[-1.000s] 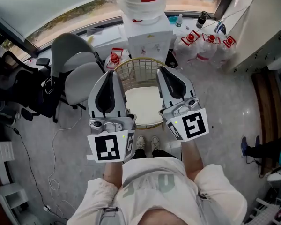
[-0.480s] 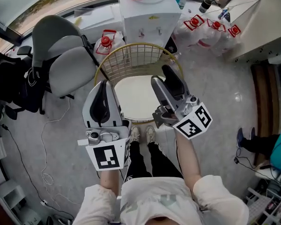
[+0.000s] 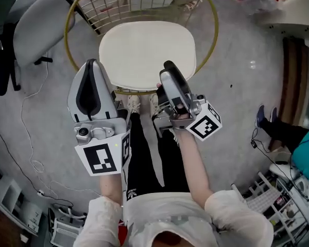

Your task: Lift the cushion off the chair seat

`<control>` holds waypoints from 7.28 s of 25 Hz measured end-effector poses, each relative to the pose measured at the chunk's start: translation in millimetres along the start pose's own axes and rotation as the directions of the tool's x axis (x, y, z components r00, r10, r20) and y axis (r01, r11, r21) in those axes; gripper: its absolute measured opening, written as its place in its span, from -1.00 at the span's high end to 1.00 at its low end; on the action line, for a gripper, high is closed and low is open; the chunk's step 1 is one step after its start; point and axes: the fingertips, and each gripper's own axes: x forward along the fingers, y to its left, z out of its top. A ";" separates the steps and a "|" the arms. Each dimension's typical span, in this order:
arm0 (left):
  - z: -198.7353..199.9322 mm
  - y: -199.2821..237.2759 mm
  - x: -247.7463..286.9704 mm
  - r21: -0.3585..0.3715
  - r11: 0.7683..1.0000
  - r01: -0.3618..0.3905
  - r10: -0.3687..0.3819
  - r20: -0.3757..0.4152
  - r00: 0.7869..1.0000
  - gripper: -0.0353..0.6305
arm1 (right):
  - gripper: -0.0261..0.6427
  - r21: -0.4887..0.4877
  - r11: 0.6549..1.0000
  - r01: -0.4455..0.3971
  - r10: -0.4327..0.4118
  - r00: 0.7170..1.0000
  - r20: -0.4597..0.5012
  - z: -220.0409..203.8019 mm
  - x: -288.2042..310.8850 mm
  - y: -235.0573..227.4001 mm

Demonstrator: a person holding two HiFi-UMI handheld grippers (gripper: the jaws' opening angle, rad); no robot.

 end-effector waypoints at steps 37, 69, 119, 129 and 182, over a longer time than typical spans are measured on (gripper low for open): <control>-148.2 -5.8 -1.3 -0.051 0.997 0.050 -0.059 -0.192 0.980 0.85 | 0.19 0.438 0.780 0.446 -0.474 0.879 -0.051 -142.7 -142.2 -227.7; -175.4 -10.0 18.6 -0.074 0.996 0.056 -0.071 -0.224 0.972 0.85 | 0.22 0.503 0.792 0.346 -0.411 0.911 0.021 -133.4 -64.4 -251.9; -12.1 -17.2 24.4 -0.044 0.998 0.053 -0.054 -0.007 0.999 0.85 | 0.79 0.255 0.948 0.192 -0.229 0.966 0.123 -15.8 13.7 -79.1; 148.6 -16.8 31.3 -0.063 0.996 0.055 -0.045 0.148 0.988 0.85 | 0.79 0.157 0.987 -0.021 -0.023 0.961 0.274 81.3 66.7 87.5; 395.2 -85.6 -29.6 0.064 0.990 0.125 -0.140 0.376 0.916 0.85 | 0.79 -0.872 0.255 0.419 0.131 0.878 0.460 207.6 -3.4 426.1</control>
